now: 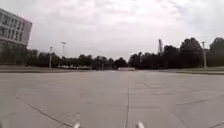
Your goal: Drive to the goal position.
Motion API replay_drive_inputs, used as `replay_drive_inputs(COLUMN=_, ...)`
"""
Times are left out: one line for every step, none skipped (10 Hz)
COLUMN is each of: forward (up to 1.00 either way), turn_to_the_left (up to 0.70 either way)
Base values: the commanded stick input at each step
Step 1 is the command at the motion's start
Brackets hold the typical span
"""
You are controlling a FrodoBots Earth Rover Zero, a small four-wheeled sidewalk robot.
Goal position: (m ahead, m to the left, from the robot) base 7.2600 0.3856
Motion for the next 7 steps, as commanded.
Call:
replay_drive_inputs(forward=0.85, turn_to_the_left=0.0)
replay_drive_inputs(forward=0.85, turn_to_the_left=0.0)
replay_drive_inputs(forward=0.85, turn_to_the_left=0.0)
replay_drive_inputs(forward=0.85, turn_to_the_left=0.0)
replay_drive_inputs(forward=0.85, turn_to_the_left=0.0)
replay_drive_inputs(forward=0.85, turn_to_the_left=0.0)
replay_drive_inputs(forward=0.85, turn_to_the_left=0.0)
